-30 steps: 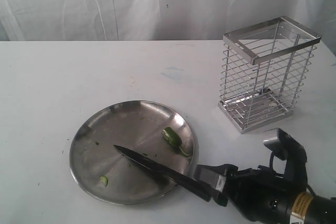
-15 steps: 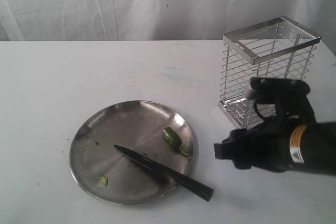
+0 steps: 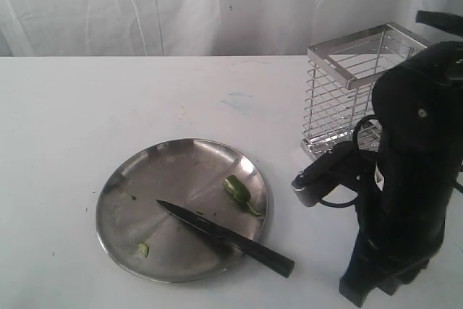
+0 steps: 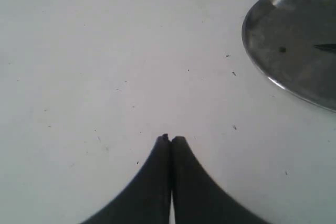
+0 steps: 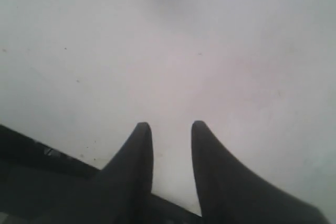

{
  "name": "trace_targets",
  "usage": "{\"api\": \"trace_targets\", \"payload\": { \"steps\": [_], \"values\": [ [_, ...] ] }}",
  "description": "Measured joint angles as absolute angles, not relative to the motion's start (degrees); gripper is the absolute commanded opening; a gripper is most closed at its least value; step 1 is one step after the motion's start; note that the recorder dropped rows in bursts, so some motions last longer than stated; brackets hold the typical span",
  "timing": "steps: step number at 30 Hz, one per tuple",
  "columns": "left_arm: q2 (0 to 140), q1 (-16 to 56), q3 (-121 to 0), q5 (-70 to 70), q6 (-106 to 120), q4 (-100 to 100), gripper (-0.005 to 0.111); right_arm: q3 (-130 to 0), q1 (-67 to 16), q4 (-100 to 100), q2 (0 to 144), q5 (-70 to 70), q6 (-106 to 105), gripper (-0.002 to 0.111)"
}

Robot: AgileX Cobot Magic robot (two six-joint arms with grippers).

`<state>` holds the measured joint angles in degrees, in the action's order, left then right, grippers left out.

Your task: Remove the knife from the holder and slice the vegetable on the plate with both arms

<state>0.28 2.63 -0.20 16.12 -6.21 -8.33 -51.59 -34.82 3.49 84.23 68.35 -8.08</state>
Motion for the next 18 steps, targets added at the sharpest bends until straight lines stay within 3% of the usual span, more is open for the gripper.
{"api": "trace_targets", "payload": {
  "steps": [7, 18],
  "values": [
    [0.3, 2.6, -0.2, 16.1, -6.2, -8.3, 0.0, -57.1, -33.1, 0.8, 92.7, 68.8, -11.2, 0.024],
    [0.3, 2.6, -0.2, 16.1, -6.2, -8.3, 0.0, -67.6, -20.1, -22.7, 99.6, 69.5, -26.1, 0.024]
  ]
}}
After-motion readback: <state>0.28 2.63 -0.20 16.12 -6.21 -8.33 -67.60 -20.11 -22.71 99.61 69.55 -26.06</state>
